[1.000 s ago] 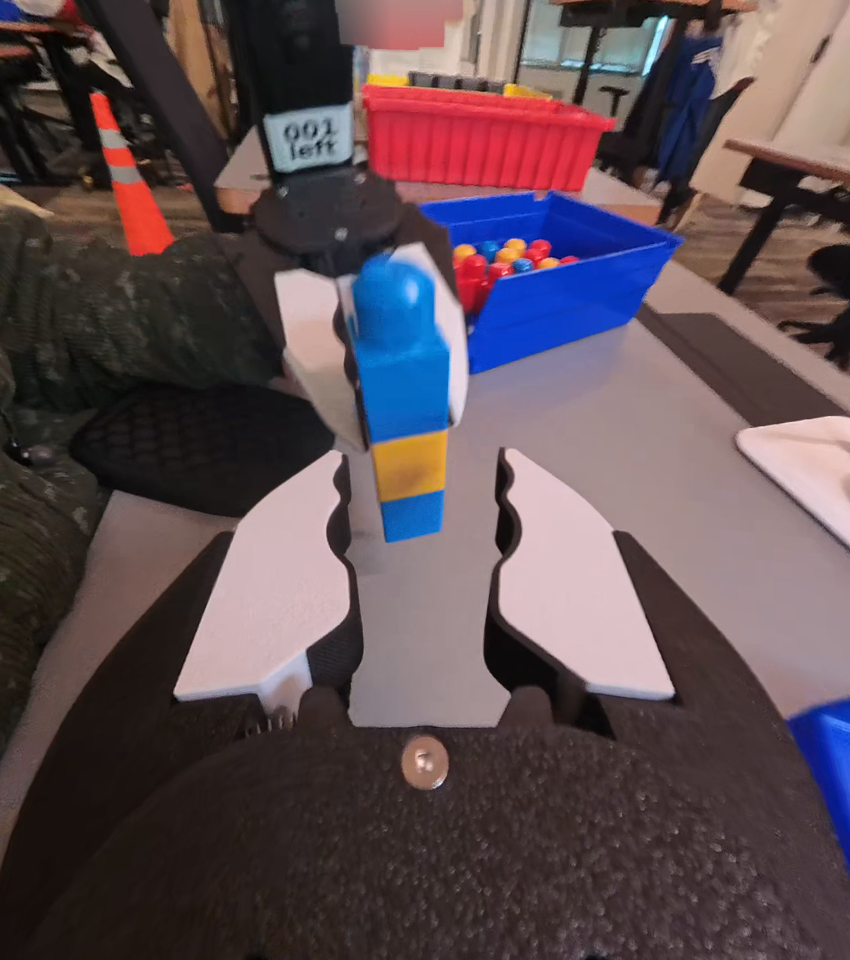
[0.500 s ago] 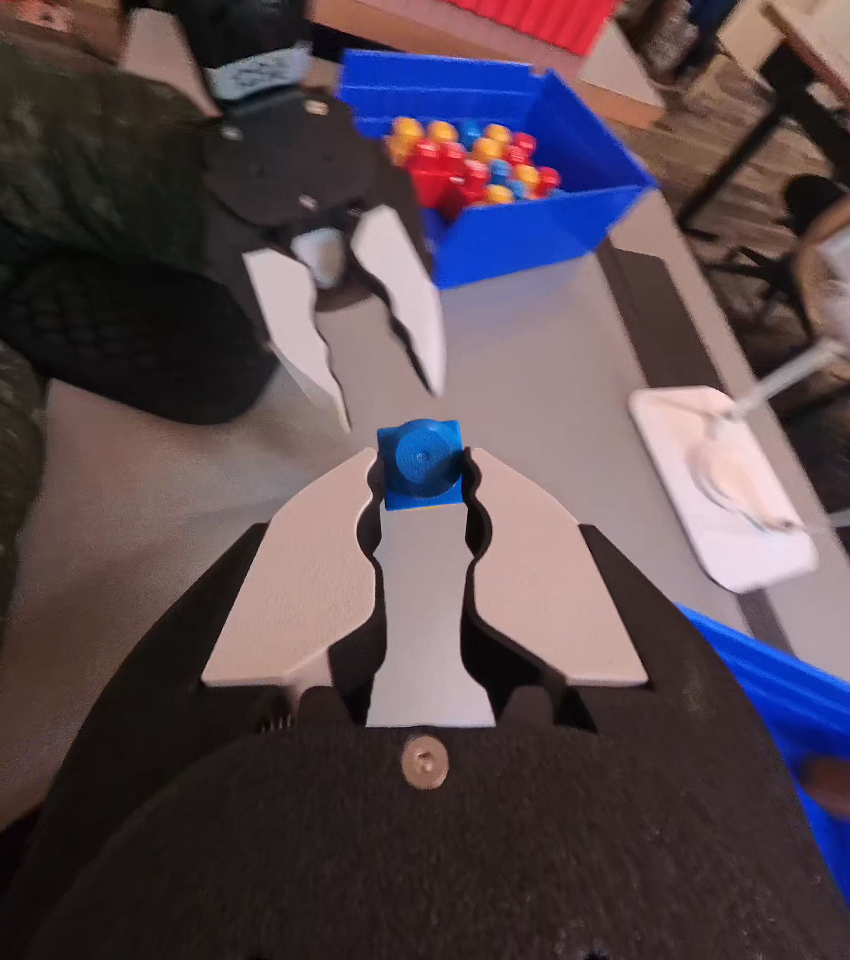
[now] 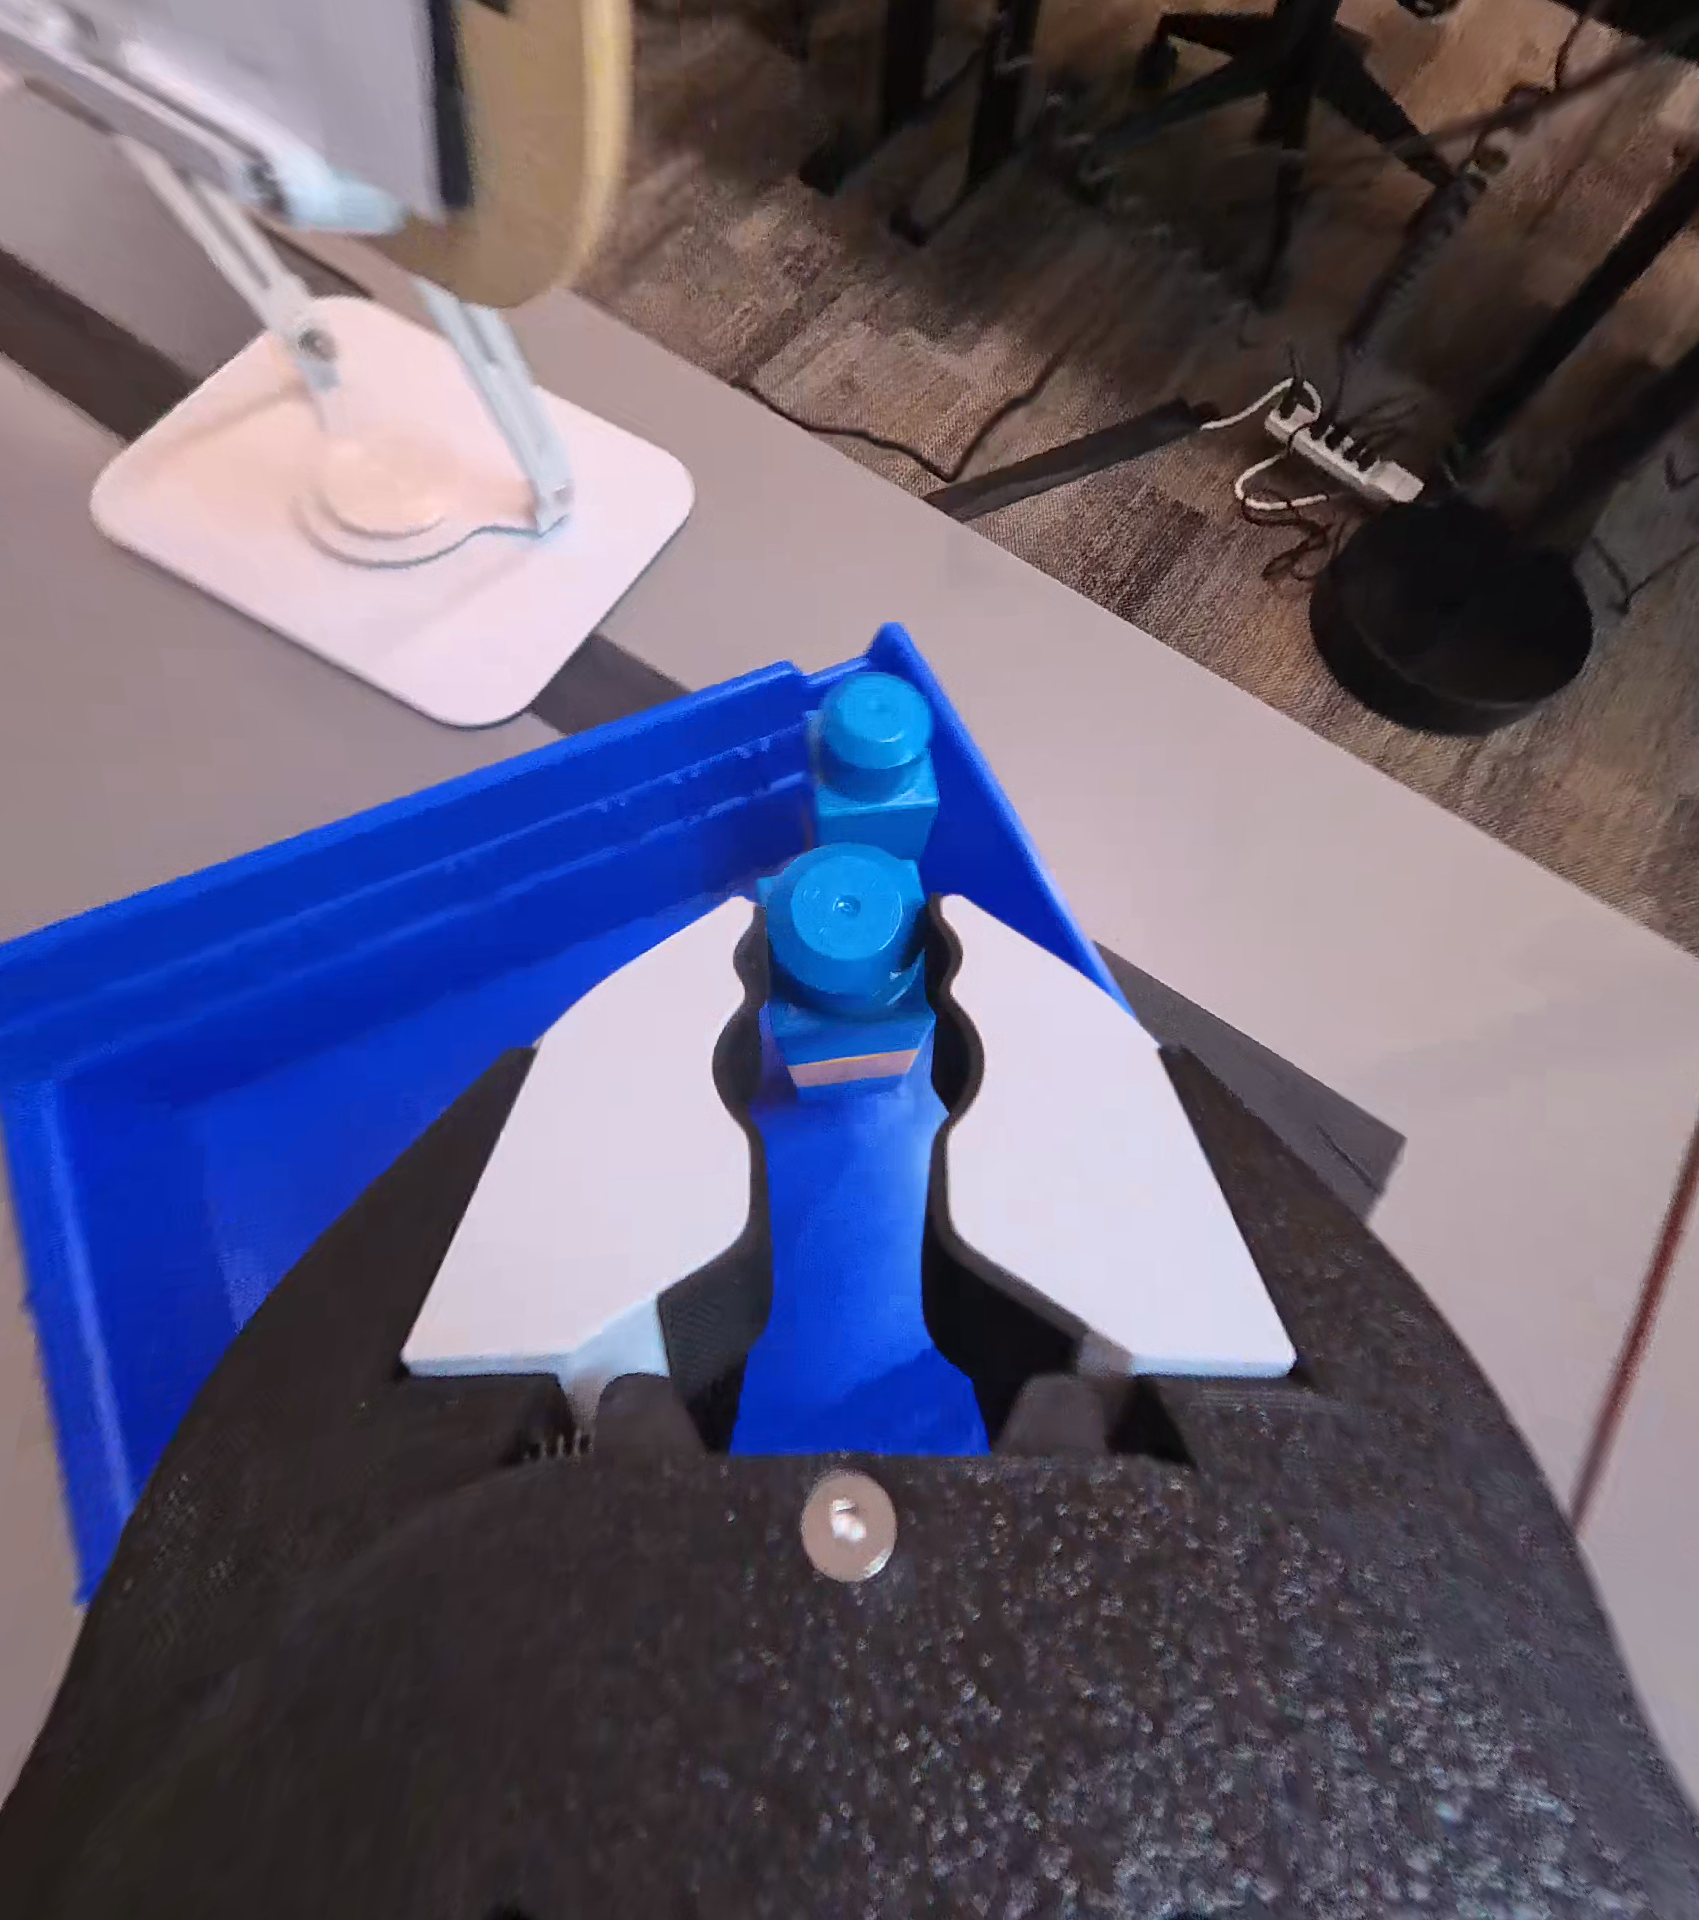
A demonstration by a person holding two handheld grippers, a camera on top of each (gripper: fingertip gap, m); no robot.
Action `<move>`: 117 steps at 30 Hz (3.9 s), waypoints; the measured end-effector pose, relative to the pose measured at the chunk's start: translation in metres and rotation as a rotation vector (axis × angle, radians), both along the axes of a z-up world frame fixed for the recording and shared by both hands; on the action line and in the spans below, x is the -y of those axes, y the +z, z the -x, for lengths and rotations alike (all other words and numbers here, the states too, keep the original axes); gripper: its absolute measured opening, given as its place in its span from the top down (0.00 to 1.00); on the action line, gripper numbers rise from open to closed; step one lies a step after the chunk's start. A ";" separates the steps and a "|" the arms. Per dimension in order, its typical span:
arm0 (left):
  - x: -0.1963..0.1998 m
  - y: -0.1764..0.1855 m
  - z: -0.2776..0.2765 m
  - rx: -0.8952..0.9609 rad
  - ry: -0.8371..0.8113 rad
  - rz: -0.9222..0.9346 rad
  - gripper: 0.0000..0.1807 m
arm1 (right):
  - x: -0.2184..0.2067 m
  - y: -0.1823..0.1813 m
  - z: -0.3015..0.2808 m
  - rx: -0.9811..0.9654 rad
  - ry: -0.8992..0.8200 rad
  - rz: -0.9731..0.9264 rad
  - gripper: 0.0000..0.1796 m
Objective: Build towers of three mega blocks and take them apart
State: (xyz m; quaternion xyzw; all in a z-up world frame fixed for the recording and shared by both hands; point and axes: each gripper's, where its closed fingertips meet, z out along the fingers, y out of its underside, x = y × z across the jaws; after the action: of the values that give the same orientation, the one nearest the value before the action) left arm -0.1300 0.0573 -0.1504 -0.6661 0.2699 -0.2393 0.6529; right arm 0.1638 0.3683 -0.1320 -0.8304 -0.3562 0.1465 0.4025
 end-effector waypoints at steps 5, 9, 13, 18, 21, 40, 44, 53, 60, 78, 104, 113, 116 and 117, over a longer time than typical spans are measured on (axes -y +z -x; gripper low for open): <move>-0.004 -0.012 -0.003 -0.024 -0.020 0.021 1.00 | -0.032 -0.037 0.003 -0.007 -0.025 0.035 0.84; -0.006 -0.018 -0.005 -0.034 -0.031 0.040 1.00 | -0.042 -0.037 0.008 -0.044 -0.007 0.026 0.84; -0.006 -0.020 -0.005 -0.045 -0.028 0.047 1.00 | -0.042 -0.037 0.009 -0.028 0.014 0.029 0.83; -0.007 -0.019 -0.001 -0.032 -0.015 0.050 1.00 | -0.036 -0.016 0.007 -0.030 0.014 -0.018 0.77; -0.007 -0.018 0.000 -0.035 -0.006 0.041 1.00 | -0.023 0.028 0.011 -0.052 0.032 -0.099 0.74; 0.010 0.049 0.078 0.037 0.234 -0.095 1.00 | 0.296 -0.018 0.202 -0.420 0.398 -0.265 0.99; 0.023 0.073 0.134 -0.066 0.362 -0.079 1.00 | 0.310 -0.060 0.208 -0.411 0.453 -0.170 1.00; 0.029 0.087 0.254 -0.498 0.461 0.218 0.87 | 0.306 -0.049 0.208 -0.468 0.461 -0.175 0.99; 0.033 -0.015 0.289 -0.877 0.195 0.684 0.80 | 0.304 -0.055 0.208 -0.473 0.448 -0.134 0.99; 0.022 -0.027 0.276 -1.232 0.139 0.674 0.84 | 0.315 -0.062 0.208 -0.437 0.513 -0.137 0.98; 0.022 -0.008 0.195 -1.103 0.008 0.626 0.78 | 0.365 -0.049 0.239 -0.259 0.681 -0.396 0.80; 0.034 -0.086 0.344 -1.166 0.148 1.050 0.73 | 0.367 -0.066 0.245 -0.205 0.708 -0.362 0.80; 0.035 -0.096 0.346 -1.233 0.116 1.085 0.78 | 0.363 -0.070 0.245 -0.217 0.700 -0.328 0.80; 0.037 -0.100 0.347 -1.271 0.109 1.107 0.81 | 0.362 -0.071 0.244 -0.220 0.697 -0.317 0.80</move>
State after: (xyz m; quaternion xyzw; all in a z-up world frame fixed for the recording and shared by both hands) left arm -0.4774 0.0203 -0.2509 -0.9100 0.3971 0.1148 -0.0332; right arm -0.0805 0.0058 -0.2026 -0.5667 -0.5896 0.3057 0.4876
